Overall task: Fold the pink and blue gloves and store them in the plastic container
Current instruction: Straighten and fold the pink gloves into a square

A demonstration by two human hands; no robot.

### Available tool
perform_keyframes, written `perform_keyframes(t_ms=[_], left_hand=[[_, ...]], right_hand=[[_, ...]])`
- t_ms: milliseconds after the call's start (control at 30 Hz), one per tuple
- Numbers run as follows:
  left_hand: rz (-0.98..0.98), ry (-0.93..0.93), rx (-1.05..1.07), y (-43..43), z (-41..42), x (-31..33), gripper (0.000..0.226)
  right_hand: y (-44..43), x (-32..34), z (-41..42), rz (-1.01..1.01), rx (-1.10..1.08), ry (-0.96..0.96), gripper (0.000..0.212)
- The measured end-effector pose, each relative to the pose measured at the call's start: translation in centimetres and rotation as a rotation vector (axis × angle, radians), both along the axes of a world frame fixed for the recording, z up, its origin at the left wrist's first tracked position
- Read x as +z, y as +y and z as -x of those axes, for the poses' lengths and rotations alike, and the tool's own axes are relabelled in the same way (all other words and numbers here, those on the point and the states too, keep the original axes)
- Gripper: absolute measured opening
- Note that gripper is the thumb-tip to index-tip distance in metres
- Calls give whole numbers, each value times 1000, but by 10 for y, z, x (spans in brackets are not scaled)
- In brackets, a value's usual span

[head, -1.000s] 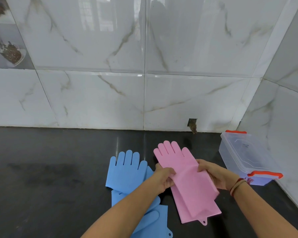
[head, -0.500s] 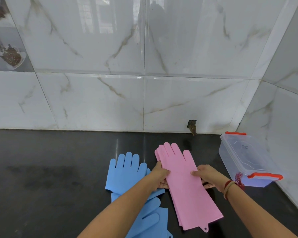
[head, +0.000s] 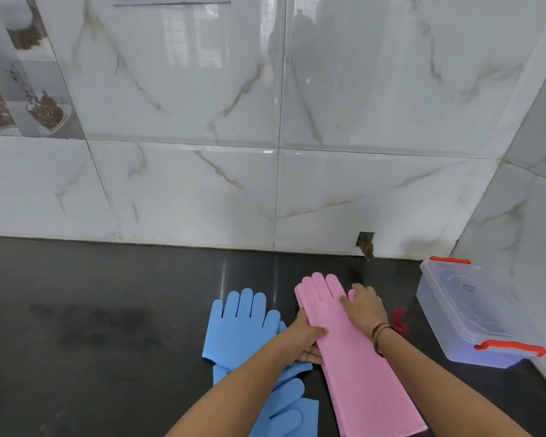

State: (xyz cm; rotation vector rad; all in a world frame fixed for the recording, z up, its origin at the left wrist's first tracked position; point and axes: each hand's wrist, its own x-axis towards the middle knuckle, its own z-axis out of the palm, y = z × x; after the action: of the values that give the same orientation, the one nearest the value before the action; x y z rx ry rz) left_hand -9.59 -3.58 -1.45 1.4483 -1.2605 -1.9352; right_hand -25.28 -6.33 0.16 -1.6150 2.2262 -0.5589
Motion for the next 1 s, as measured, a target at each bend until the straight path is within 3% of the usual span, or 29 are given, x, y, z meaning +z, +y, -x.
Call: perform_keyframes(t_ms=[233, 467, 600, 867, 1000], left_hand=[[-17, 34, 6, -1, -2, -3, 65], [-13, 35, 21, -2, 0, -8, 64], [3, 33, 31, -1, -1, -7, 64], [97, 34, 80, 5, -1, -7, 62], [149, 22, 81, 8, -1, -7, 60]], right_hand=[[1, -9, -9, 91, 186, 114, 18], [3, -9, -9, 278, -35, -215, 7], [4, -14, -5, 256, -12, -258, 6], [6, -16, -5, 177, 148, -236, 30], [7, -12, -13, 122, 248, -67, 47]])
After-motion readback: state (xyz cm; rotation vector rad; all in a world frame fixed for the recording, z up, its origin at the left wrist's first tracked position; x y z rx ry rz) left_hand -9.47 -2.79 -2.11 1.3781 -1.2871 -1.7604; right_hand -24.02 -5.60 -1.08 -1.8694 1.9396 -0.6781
